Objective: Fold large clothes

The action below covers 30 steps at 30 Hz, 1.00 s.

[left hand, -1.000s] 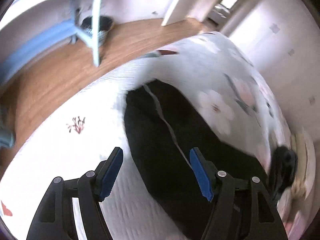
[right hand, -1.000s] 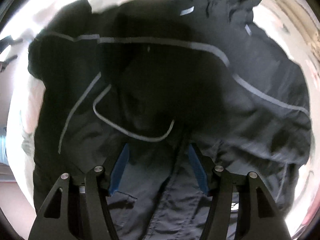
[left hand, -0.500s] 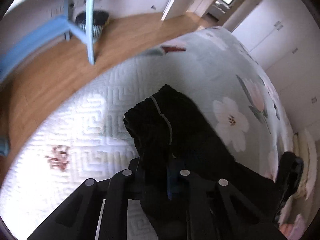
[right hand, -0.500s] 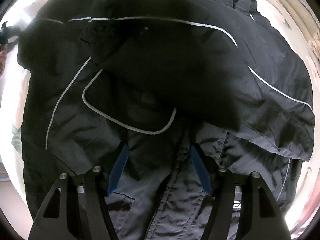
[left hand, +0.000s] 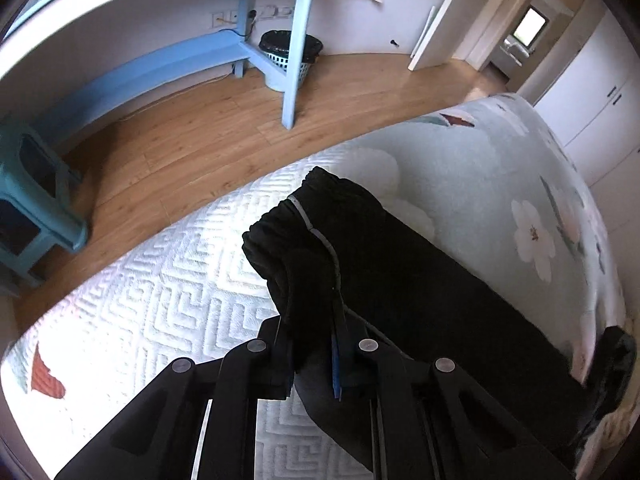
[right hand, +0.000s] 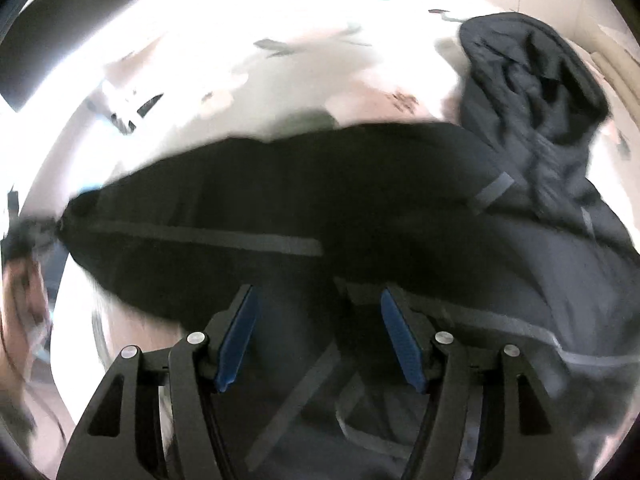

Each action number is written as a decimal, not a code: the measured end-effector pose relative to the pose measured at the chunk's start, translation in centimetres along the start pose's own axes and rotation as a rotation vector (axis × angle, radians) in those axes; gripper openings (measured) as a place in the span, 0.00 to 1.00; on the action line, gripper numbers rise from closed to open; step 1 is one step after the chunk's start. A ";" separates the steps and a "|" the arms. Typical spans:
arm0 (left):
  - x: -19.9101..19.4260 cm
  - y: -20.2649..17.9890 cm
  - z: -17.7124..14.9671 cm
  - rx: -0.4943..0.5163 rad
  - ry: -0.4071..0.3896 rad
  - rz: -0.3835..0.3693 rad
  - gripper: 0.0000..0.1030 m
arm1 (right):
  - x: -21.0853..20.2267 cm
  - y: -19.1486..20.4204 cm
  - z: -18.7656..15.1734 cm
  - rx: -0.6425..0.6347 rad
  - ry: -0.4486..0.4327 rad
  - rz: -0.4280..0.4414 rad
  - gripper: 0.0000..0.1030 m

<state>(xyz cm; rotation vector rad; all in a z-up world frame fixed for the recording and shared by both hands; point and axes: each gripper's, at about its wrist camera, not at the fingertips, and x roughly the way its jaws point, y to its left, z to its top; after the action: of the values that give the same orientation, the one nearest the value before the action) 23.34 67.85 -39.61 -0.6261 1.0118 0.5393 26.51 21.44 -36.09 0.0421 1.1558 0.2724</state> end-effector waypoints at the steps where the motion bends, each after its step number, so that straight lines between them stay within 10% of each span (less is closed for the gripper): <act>1: -0.2 0.0 0.1 0.007 -0.003 -0.006 0.13 | 1.2 0.4 0.6 0.000 0.001 -0.009 0.63; 12: -5.8 -2.8 -0.6 0.123 -0.106 -0.076 0.13 | 8.0 2.6 1.7 -0.100 0.122 -0.139 0.53; 20: -14.1 -12.2 -4.8 0.373 -0.189 -0.276 0.13 | -2.2 -0.3 -1.6 0.031 -0.022 0.133 0.52; 30: -17.6 -28.8 -19.8 0.724 -0.122 -0.498 0.12 | -9.3 -12.0 -12.3 0.228 0.024 0.059 0.53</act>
<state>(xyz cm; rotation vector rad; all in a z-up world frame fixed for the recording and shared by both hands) 23.19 31.53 -25.09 -0.1724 0.8173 -0.2318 14.20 6.32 -34.77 0.2745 1.2070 0.1927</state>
